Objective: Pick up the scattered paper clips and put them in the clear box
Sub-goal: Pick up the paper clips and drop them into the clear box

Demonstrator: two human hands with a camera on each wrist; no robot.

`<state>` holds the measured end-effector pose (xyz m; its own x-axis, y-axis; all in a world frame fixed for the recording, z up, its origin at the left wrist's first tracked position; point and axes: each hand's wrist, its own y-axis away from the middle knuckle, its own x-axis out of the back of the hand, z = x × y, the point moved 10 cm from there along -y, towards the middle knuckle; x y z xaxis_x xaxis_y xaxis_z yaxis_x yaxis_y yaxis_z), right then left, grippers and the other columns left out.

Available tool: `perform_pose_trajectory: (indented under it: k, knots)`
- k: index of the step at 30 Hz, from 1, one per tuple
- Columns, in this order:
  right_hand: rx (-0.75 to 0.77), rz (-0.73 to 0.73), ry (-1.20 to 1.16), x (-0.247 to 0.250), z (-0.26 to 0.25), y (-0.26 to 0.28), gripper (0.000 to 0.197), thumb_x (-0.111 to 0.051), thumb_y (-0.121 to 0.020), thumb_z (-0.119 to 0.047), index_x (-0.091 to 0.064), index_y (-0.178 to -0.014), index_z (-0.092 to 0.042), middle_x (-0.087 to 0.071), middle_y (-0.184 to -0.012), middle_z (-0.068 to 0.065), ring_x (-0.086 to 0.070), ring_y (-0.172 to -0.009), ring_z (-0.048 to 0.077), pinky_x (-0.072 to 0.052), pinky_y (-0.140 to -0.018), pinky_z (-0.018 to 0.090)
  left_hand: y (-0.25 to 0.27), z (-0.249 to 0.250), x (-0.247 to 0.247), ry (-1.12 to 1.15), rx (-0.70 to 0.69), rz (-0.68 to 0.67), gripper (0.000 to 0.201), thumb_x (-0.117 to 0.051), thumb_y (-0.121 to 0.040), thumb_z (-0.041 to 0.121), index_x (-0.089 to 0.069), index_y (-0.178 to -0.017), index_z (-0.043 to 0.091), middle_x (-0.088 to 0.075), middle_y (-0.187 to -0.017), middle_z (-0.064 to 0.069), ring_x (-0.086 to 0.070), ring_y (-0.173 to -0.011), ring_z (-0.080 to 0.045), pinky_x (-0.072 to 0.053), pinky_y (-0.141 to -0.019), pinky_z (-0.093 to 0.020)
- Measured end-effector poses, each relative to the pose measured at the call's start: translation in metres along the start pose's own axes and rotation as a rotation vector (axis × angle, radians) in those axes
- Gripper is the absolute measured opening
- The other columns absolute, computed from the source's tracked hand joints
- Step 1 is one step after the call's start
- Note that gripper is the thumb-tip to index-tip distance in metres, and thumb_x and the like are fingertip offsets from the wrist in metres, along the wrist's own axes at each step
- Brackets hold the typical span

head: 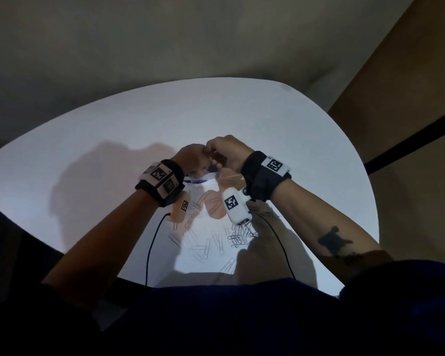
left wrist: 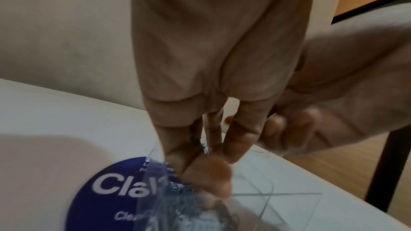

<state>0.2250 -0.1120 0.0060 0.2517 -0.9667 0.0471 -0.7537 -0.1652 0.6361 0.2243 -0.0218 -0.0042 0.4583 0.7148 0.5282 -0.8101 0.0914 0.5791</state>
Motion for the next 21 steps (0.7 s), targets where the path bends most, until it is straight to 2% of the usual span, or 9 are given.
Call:
perform_pose_trajectory:
  k: [3, 5, 7, 10, 13, 15, 17, 19, 21]
  knots:
    - [-0.026, 0.007, 0.013, -0.005, 0.002, -0.009, 0.007, -0.048, -0.087, 0.003, -0.055, -0.085, 0.001, -0.047, -0.059, 0.012, -0.039, -0.042, 0.020, -0.032, -0.042, 0.024, 0.000, -0.002, 0.009, 0.001, -0.014, 0.045, 0.013, -0.048, -0.085, 0.003, -0.060, -0.082, 0.007, -0.064, -0.067, -0.010, -0.062, -0.054, -0.022, -0.055, -0.057, -0.032]
    - [-0.034, 0.005, 0.018, -0.008, 0.003, -0.014, 0.009, -0.049, -0.087, 0.001, -0.057, -0.086, -0.001, -0.051, -0.062, 0.012, -0.043, -0.046, 0.021, -0.036, -0.046, 0.027, -0.003, -0.007, 0.019, 0.021, -0.026, 0.093, 0.016, -0.048, -0.081, -0.001, -0.059, -0.090, 0.007, -0.064, -0.082, -0.015, -0.064, -0.072, -0.027, -0.060, -0.073, -0.043]
    - [-0.032, -0.006, 0.040, -0.014, 0.003, -0.016, 0.011, -0.050, -0.089, -0.001, -0.060, -0.089, -0.002, -0.055, -0.068, 0.011, -0.049, -0.053, 0.021, -0.040, -0.053, 0.029, 0.000, -0.011, 0.027, 0.036, -0.015, 0.129, 0.020, -0.048, -0.080, -0.005, -0.058, -0.089, 0.011, -0.061, -0.089, -0.017, -0.062, -0.080, -0.029, -0.058, -0.080, -0.045]
    - [-0.026, -0.035, 0.071, -0.020, 0.003, -0.015, 0.012, -0.052, -0.093, -0.003, -0.062, -0.088, -0.004, -0.060, -0.075, 0.010, -0.055, -0.063, 0.020, -0.045, -0.061, 0.029, 0.008, -0.016, 0.033, 0.139, -0.017, 0.139, 0.019, -0.052, -0.081, -0.003, -0.058, -0.082, 0.014, -0.062, -0.080, -0.015, -0.059, -0.071, -0.027, -0.057, -0.080, -0.043]
    - [-0.018, -0.080, 0.075, -0.020, 0.003, -0.006, 0.008, -0.056, -0.090, -0.002, -0.064, -0.089, -0.004, -0.061, -0.080, 0.013, -0.056, -0.066, 0.020, -0.045, -0.064, 0.028, 0.021, -0.024, 0.040, 0.169, -0.030, 0.222, 0.020, -0.054, -0.075, -0.001, -0.061, -0.074, 0.018, -0.070, -0.077, -0.018, -0.067, -0.072, -0.030, -0.058, -0.084, -0.046]
    - [0.035, -0.059, 0.112, -0.008, 0.002, 0.004, 0.008, -0.057, -0.088, -0.002, -0.064, -0.091, -0.004, -0.060, -0.077, 0.011, -0.056, -0.065, 0.019, -0.044, -0.061, 0.027, 0.036, -0.017, 0.039, 0.116, -0.118, 0.313, 0.019, -0.053, -0.077, 0.004, -0.065, -0.077, 0.019, -0.070, -0.076, -0.007, -0.067, -0.077, -0.028, -0.056, -0.084, -0.037]
    - [0.109, -0.013, 0.167, 0.011, 0.006, 0.018, 0.009, -0.060, -0.088, -0.005, -0.068, -0.090, -0.005, -0.066, -0.081, 0.009, -0.061, -0.073, 0.018, -0.048, -0.067, 0.028, 0.052, -0.005, 0.024, -0.055, -0.239, 0.351, 0.021, -0.053, -0.082, 0.006, -0.069, -0.086, 0.018, -0.071, -0.087, -0.004, -0.065, -0.083, -0.023, -0.051, -0.081, -0.029]
    - [0.143, -0.002, 0.195, 0.031, 0.023, 0.032, 0.011, -0.063, -0.089, -0.008, -0.073, -0.088, -0.003, -0.073, -0.088, 0.009, -0.064, -0.078, 0.018, -0.053, -0.072, 0.030, 0.062, 0.002, -0.008, -0.145, -0.382, 0.269, 0.021, -0.055, -0.082, 0.002, -0.069, -0.087, 0.016, -0.072, -0.094, -0.006, -0.066, -0.083, -0.019, -0.049, -0.075, -0.025]
    - [0.118, -0.024, 0.192, 0.049, 0.053, 0.046, 0.012, -0.068, -0.089, -0.008, -0.075, -0.093, 0.000, -0.075, -0.101, 0.017, -0.064, -0.080, 0.020, -0.055, -0.075, 0.031, 0.065, 0.001, -0.046, -0.157, -0.500, 0.120, 0.023, -0.058, -0.078, 0.001, -0.069, -0.080, 0.020, -0.073, -0.089, -0.005, -0.067, -0.076, -0.017, -0.054, -0.073, -0.028]
